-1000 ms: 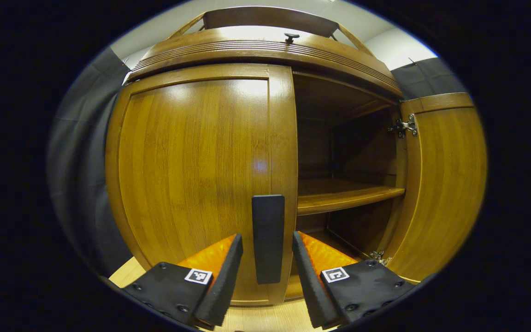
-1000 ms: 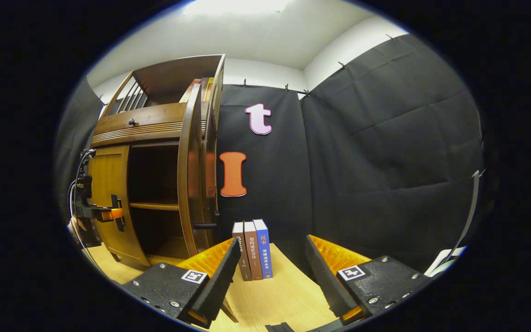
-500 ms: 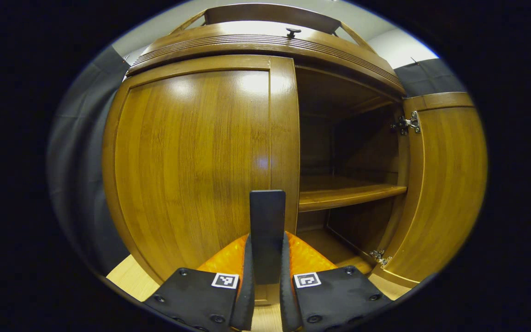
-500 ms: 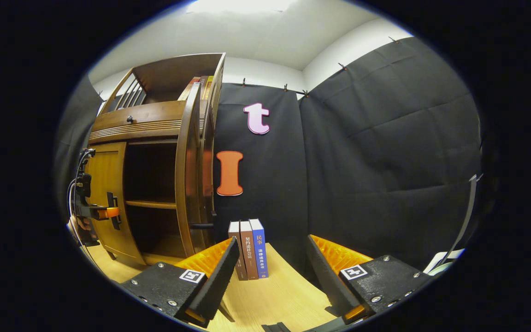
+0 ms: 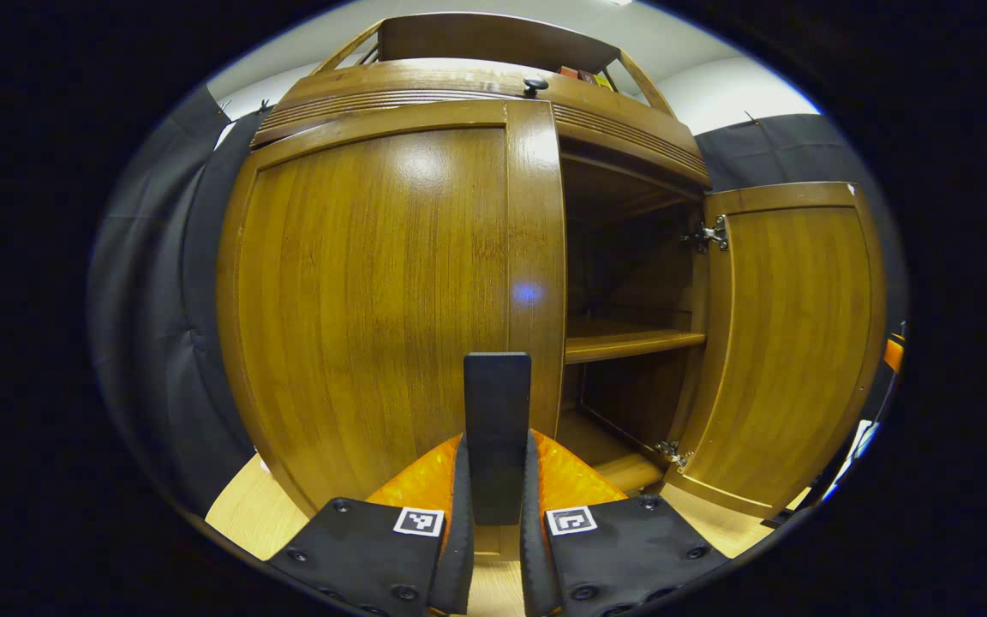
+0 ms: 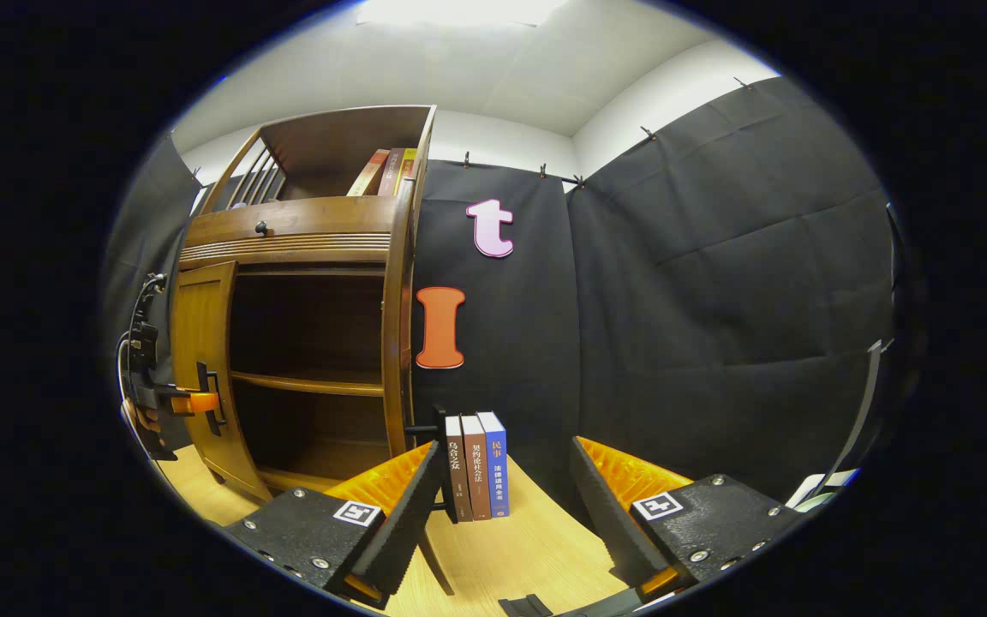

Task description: Open the right door of the double-door shoe cabinet with the right hand, and open the left door with the left hand.

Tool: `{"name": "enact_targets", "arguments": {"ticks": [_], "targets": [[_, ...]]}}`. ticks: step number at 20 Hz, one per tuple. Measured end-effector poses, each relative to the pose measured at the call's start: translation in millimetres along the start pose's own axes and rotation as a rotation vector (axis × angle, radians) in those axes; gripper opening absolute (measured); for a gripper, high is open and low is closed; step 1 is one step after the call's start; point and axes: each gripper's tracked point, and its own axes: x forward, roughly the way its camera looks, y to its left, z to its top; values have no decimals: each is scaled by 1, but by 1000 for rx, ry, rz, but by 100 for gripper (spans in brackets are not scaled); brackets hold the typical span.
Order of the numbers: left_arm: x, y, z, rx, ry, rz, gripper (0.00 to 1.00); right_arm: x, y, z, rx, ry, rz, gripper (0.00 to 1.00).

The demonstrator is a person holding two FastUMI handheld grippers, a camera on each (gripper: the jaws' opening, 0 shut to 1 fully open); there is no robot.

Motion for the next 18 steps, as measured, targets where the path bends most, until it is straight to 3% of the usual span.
{"name": "enact_targets", "arguments": {"ticks": [7,18], "targets": [[-45,12,-2,2,10,-29,29,-11,22,5,32,7,32,91],[-126,56,-5,0,11,5,29,-10,64,-11,71,52,92,92]]}}
